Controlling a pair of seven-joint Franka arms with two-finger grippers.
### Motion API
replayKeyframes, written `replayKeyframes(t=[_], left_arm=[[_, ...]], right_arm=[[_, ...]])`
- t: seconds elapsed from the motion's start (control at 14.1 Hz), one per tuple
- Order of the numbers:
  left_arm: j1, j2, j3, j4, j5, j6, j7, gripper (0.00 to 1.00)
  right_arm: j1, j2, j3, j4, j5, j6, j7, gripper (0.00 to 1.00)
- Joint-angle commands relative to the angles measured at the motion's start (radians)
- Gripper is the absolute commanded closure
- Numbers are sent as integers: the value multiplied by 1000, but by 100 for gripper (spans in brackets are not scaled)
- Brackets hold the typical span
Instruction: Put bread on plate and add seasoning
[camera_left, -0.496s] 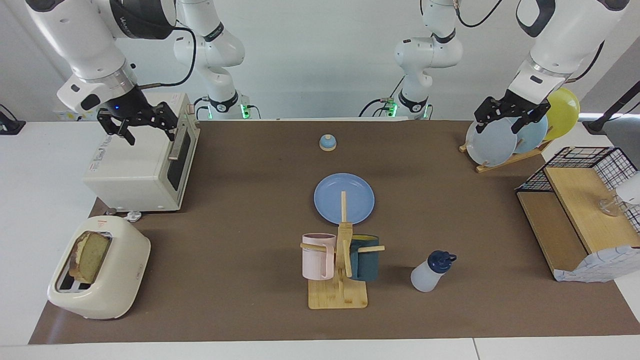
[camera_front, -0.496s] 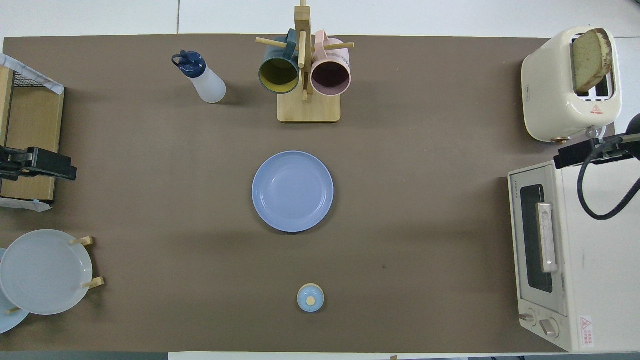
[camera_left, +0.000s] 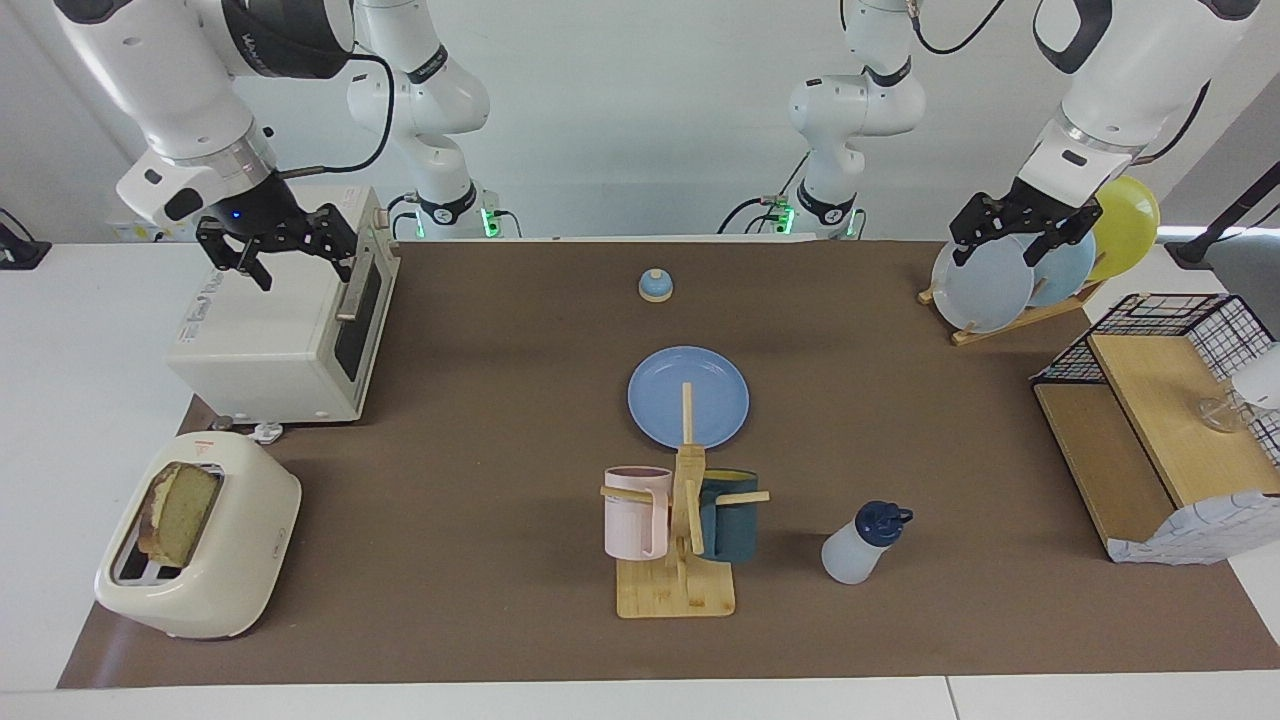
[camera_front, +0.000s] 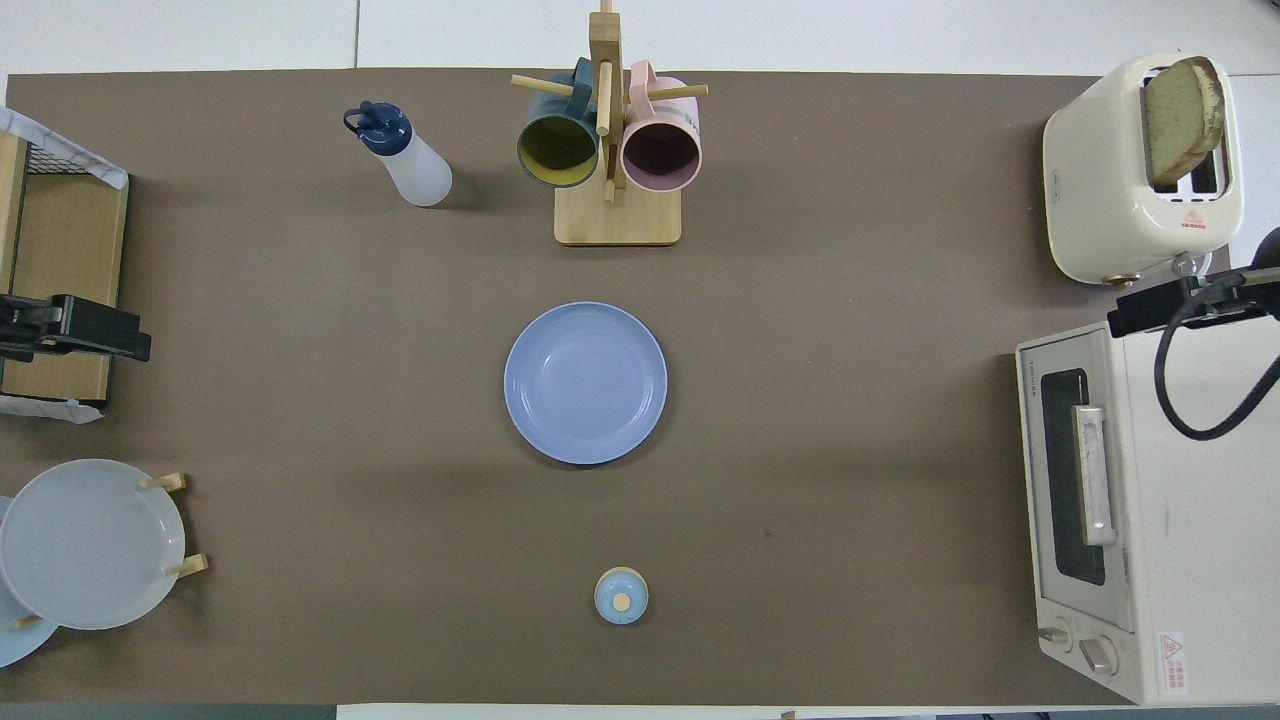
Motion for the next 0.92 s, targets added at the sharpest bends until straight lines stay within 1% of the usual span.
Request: replayKeyframes(t=[0.0, 0.14, 0.21, 0.42, 0.5, 0.57, 0.64, 0.78, 0.85], left_arm=[[-1, -19, 8, -7, 4, -25, 5, 0], [-3, -20, 8, -13, 4, -12, 2, 0], [-10, -19, 8, -13, 4, 5, 2, 0], [-10, -17, 8, -15, 4, 42, 2, 0], [-10, -17, 7, -15, 4, 59, 2, 0], [-10, -17, 8, -15, 4, 60, 1, 0], [-12, -17, 7, -15, 4, 65, 2, 0], [-12, -14, 5, -15, 4, 82, 2, 0], [-15, -13, 5, -15, 4, 102, 1, 0]], right_arm=[[-15, -8, 6, -18, 23, 59, 15, 0], [-8, -3, 8, -19, 20, 126, 6, 0], [-21, 1, 8, -26, 20, 210, -14, 0], [-67, 8, 5, -126, 15, 492, -29, 0], [-72, 38, 3, -132, 11, 554, -34, 0], [-81, 85, 0, -124, -3, 617, -34, 0], [-99, 133, 2, -114, -41, 683, -34, 0], [-116, 205, 2, -104, -87, 783, -35, 1], [-124, 228, 0, -103, -95, 812, -35, 1]])
